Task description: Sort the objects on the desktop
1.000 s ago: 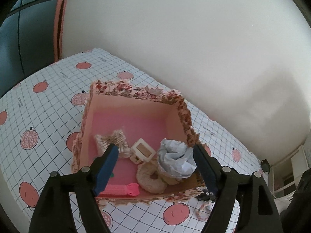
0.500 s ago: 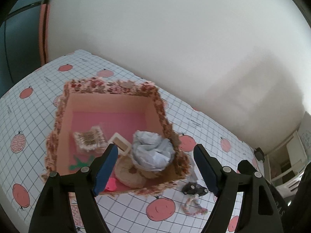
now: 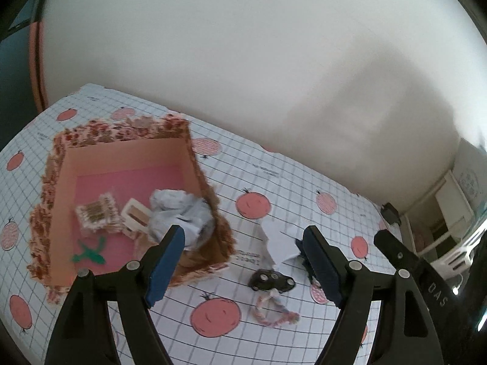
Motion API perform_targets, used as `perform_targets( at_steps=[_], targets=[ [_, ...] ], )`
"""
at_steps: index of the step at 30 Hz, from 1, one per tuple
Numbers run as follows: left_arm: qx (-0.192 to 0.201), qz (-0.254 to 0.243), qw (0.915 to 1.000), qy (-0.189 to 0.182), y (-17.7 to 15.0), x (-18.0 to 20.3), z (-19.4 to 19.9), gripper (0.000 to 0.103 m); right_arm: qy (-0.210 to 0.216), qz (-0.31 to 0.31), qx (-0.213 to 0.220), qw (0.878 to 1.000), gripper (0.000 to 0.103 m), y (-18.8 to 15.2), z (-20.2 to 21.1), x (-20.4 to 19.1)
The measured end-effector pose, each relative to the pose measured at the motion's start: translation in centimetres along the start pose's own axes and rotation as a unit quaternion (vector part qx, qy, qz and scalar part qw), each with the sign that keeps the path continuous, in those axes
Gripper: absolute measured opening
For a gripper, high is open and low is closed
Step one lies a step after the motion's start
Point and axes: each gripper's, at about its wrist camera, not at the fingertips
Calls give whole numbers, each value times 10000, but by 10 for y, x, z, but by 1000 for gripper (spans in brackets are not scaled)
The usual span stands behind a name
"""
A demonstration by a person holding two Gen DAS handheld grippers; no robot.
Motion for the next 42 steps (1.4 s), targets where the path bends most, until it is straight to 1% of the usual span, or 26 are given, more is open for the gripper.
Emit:
perform_targets(
  at_steps=[6, 9, 11, 13, 22, 31, 34, 36, 42],
  targets=[
    [-238, -243, 9994, -111, -9, 21, -14, 81, -124, -165, 7, 9998, 75, 4, 1, 18],
    [-428, -331, 9984, -140, -14, 29, -24, 81, -191, -262, -15, 9995, 75, 4, 0, 30],
    [-708, -385, 9967, -96, -20, 33, -36, 81, -229, -317, -40, 9992, 75, 4, -1, 36],
    [-868, -410, 9954, -50, -25, 35, -44, 81, -271, -401, -70, 9988, 75, 2, -3, 43],
    [-1313, -665, 9891, 43, -46, 47, -68, 81, -368, -615, -304, 9970, 75, -6, -21, 68],
    [-1972, -701, 9774, 285, -68, 44, -103, 81, -468, -480, -818, 9944, 75, -25, -56, 82],
    [-2093, -734, 9745, 340, -72, 42, -108, 81, -496, -372, -941, 9936, 75, -29, -66, 82],
    [-2124, -749, 9737, 358, -73, 41, -109, 81, -504, -278, -1020, 9931, 80, -30, -73, 82],
    [-2281, -828, 9691, 432, -79, 40, -113, 81, -469, -72, -1174, 9919, 81, -35, -86, 75]
  ],
)
Point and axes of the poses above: each gripper's, at about its wrist camera, not at the fingertips, and z roughly against the way its jaws point, x to its right, y to its top, and after that the axes turned 5 degrees about y, right-handed
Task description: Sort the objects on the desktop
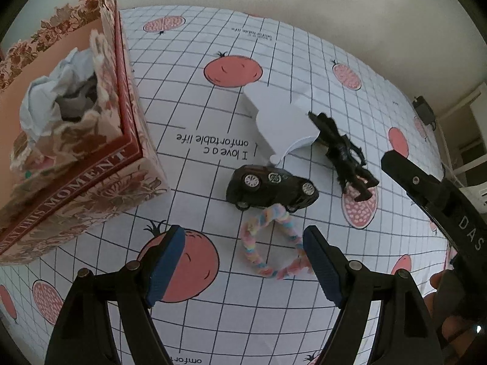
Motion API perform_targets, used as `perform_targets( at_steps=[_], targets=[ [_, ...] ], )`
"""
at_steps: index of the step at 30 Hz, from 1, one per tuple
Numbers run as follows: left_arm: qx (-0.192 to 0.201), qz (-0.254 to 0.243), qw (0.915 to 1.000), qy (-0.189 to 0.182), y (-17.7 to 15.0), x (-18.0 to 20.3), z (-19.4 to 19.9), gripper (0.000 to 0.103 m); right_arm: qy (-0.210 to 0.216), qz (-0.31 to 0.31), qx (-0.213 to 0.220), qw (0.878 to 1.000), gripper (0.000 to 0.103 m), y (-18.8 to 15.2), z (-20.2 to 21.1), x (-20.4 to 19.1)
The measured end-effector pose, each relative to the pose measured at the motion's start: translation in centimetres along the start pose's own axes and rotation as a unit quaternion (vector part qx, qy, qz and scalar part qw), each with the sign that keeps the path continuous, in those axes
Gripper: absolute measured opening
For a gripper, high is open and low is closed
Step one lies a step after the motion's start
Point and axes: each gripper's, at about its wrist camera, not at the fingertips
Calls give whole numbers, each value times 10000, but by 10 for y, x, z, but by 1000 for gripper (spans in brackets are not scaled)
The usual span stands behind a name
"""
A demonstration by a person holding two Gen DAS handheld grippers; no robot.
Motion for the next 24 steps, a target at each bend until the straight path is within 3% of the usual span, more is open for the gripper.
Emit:
perform_targets(
  at_steps=[24],
  targets=[
    [-175, -81, 9998, 92, -5, -9, -12, 77, -91, 301, -323, 9990, 82, 1, -49, -9]
  ],
)
Point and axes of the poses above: each gripper's, at about its wrist camera, not at the fingertips, and z roughly against the way its jaws point, x to its right, y to its top, and after that the axes turned 5 degrees about y, right-handed
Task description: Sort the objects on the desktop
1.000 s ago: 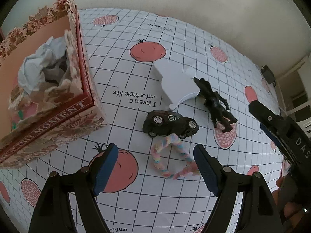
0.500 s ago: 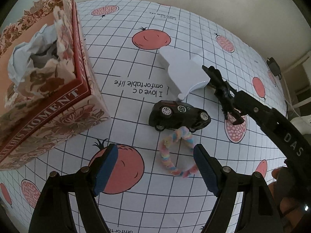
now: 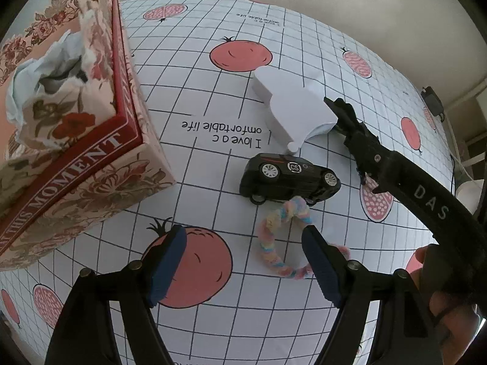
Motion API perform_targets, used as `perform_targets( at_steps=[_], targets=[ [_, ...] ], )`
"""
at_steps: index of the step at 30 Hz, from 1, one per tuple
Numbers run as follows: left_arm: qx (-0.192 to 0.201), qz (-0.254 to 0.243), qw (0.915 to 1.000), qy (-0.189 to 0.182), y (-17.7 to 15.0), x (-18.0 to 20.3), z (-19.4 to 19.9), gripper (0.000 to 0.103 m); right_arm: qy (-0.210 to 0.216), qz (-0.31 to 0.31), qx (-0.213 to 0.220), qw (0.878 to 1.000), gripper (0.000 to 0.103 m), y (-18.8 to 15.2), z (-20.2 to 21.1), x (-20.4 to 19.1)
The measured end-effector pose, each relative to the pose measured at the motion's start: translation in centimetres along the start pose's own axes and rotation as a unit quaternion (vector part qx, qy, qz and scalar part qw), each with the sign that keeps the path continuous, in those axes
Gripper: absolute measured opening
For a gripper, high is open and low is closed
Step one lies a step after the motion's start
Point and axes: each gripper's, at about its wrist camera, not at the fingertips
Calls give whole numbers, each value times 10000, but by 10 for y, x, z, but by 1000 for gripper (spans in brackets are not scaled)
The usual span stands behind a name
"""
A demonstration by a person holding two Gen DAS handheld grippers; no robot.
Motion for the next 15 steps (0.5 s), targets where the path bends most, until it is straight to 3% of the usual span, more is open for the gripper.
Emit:
perform_targets(
  at_steps=[10, 15],
  targets=[
    [50, -118, 9998, 155, 2, 1, -3, 64, -217, 245, -116, 9994, 83, -1, -10, -4],
    [109, -179, 9995, 247, 2, 7, -4, 62, -338, 316, -129, 9988, 83, -1, -11, -7]
  ],
)
Point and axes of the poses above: each gripper's, at about its wrist camera, not at the fingertips, and z roughly against the way its jaws point, x to its right, y to its top, and after that the axes turned 5 degrees about y, right-handed
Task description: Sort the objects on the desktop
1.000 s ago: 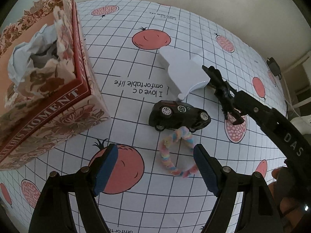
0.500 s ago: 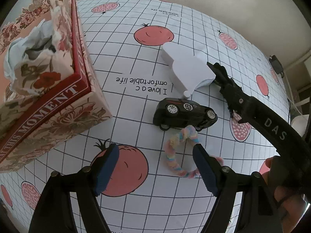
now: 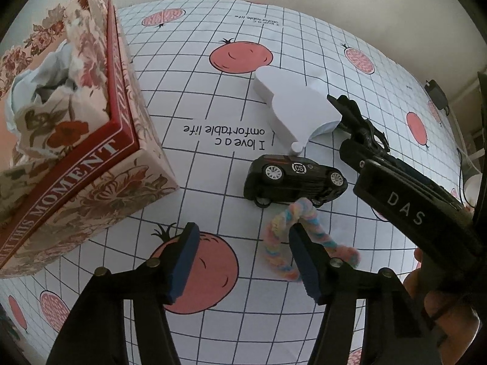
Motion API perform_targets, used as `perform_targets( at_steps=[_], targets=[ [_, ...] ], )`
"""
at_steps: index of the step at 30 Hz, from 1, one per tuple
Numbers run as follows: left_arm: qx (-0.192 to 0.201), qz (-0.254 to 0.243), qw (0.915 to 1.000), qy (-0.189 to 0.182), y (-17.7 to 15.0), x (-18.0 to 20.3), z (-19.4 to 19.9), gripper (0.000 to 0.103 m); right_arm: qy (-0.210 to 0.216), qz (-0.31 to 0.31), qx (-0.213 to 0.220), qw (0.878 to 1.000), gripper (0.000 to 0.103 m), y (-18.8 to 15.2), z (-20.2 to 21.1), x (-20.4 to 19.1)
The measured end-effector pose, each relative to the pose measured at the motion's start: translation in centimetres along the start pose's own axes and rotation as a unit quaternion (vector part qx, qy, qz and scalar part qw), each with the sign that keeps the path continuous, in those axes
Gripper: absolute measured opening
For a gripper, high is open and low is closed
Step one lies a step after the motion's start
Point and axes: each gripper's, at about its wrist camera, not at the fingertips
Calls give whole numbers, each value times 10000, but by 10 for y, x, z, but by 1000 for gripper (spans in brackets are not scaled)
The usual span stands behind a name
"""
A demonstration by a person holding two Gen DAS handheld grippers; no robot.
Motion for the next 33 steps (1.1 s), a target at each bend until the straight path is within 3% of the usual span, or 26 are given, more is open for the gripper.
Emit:
perform_targets(
  at_steps=[7, 12, 15, 26, 33],
  targets=[
    [67, -9, 9999, 131, 2, -1, 1, 50, -210, 121, -12, 9997, 80, -2, -1, -7],
    [90, 35, 9998, 165, 3, -5, 2, 41, -449, 148, 8, 9989, 65, -2, 0, -5],
    [111, 59, 9998, 152, 3, -5, 2, 39, -438, 118, 23, 9990, 65, -2, 0, -4],
    [120, 252, 9996, 63, 10, -11, -2, 13, -312, -162, 37, 9994, 64, -3, 4, -1],
    [95, 332, 9994, -5, 13, -9, -5, 9, -88, -475, 34, 9988, 64, -6, 9, 5]
  ],
)
Point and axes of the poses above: each gripper's, at about its wrist camera, not at the fingertips, and z roughly against the way its jaws point, x to its right, y to its top, and after that the axes turned 5 degrees about y, right-handed
